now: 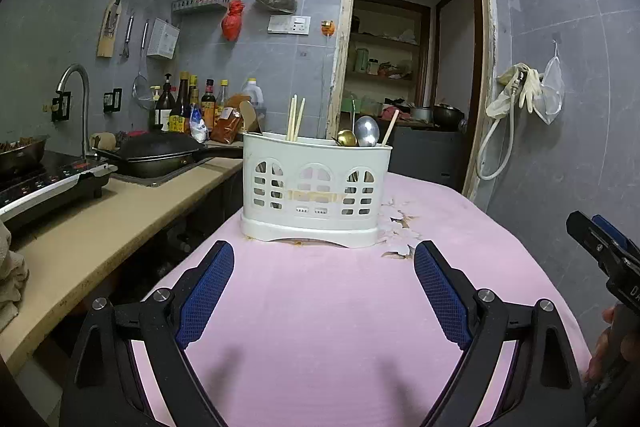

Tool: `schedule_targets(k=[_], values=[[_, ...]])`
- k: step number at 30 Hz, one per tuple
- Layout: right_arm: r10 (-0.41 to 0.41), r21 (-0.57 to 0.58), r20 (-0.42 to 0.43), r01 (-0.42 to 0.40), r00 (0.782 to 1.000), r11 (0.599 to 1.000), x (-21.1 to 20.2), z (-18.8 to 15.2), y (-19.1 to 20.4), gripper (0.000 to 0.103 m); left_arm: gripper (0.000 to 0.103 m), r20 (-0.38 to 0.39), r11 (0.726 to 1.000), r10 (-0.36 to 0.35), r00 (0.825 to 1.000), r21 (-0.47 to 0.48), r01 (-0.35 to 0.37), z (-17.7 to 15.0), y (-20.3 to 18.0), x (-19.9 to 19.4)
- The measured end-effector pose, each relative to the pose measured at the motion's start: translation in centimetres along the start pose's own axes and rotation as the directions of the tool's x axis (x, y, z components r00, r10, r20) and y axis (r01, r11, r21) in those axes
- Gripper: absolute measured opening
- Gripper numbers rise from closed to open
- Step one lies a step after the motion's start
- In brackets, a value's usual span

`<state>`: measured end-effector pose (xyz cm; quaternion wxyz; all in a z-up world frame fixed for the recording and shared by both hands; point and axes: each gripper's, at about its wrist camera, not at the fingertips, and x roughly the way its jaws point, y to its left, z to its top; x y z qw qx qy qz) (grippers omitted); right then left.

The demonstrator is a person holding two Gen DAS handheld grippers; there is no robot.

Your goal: Organize utensils

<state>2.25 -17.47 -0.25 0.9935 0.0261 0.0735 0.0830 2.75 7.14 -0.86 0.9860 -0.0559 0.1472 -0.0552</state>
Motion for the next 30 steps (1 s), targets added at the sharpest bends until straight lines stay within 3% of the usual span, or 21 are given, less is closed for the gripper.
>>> schedule_targets(k=[30], values=[[0.001,-0.006,-0.004,-0.001,1.000,1.000,-0.12,0.05,0.03,0.103,0.088,0.002,1.000,0.002,1.000,-0.004,-0.002,0.13,0.32,-0.17]])
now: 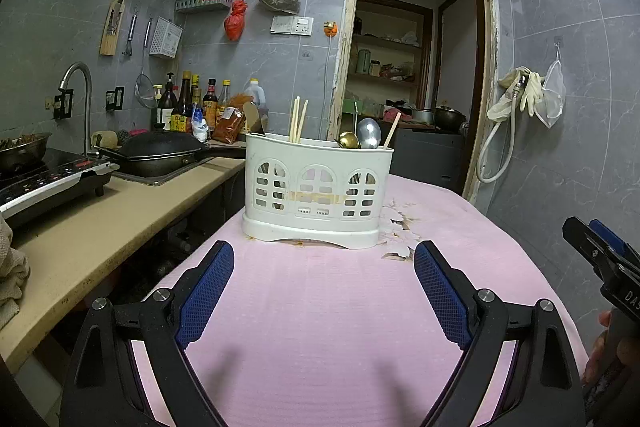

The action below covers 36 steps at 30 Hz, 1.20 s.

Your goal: Organize utensils

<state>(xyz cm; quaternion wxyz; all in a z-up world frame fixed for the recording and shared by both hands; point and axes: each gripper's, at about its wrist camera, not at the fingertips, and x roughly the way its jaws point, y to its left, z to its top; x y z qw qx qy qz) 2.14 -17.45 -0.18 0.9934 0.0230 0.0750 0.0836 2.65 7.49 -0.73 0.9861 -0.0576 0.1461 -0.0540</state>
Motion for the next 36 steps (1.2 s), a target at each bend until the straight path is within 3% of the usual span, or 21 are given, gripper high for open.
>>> schedule_targets(k=[36], values=[[-0.001,-0.001,-0.003,0.001,1.000,1.000,0.00,0.04,0.17,0.103,0.088,-0.011,1.000,0.001,1.000,-0.008,-0.001,-0.54,0.15,-0.04]])
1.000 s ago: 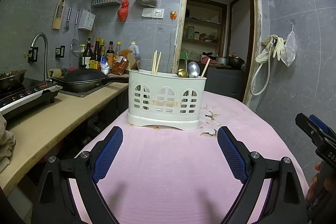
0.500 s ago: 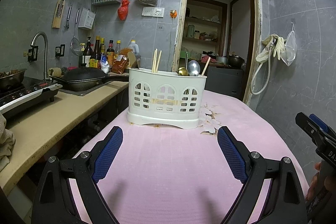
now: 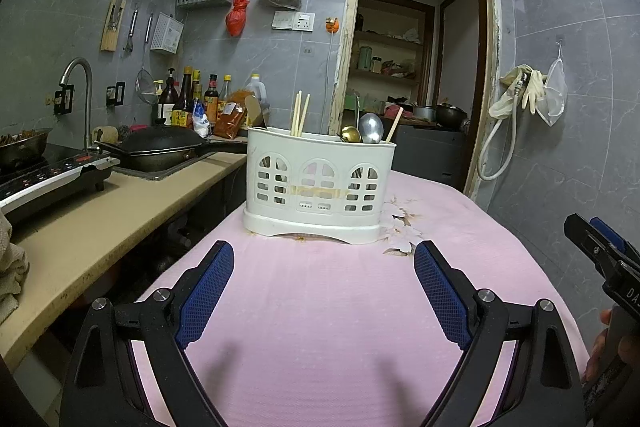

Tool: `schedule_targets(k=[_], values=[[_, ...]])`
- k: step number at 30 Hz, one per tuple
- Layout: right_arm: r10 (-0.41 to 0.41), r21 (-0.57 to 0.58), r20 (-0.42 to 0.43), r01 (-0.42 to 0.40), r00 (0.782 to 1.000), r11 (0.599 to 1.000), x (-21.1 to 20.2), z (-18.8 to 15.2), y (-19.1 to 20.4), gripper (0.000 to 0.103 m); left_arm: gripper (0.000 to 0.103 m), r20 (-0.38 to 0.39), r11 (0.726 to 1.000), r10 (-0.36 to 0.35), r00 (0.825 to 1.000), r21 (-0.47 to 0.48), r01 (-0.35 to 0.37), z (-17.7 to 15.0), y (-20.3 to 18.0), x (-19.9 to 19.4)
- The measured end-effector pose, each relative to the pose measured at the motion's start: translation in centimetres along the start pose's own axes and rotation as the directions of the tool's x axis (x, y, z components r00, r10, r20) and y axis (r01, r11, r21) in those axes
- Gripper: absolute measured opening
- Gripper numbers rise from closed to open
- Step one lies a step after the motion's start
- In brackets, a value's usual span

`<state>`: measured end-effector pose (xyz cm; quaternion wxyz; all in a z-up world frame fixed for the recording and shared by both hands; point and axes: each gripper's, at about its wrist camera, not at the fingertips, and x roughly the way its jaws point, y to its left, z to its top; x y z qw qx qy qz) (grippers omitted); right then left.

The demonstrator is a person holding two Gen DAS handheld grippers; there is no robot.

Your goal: Organize utensils

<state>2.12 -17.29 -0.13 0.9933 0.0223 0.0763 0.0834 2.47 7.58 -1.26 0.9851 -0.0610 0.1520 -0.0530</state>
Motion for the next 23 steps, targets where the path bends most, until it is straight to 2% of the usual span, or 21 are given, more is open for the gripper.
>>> schedule_targets(k=[4,13,23], values=[[0.000,-0.001,-0.001,0.000,1.000,1.000,-0.01,0.00,0.03,0.103,0.088,-0.004,1.000,-0.007,1.000,0.007,0.007,-0.03,-0.01,0.05],[0.000,-0.001,-0.002,0.000,1.000,1.000,-0.02,-0.01,0.10,0.103,0.088,0.000,0.999,0.035,0.999,0.002,-0.035,-0.17,0.03,0.14],[0.001,-0.006,-0.007,-0.001,1.000,1.000,-0.24,-0.72,0.25,0.103,0.088,-0.011,0.999,0.047,0.999,-0.007,-0.047,-0.24,0.20,0.28]])
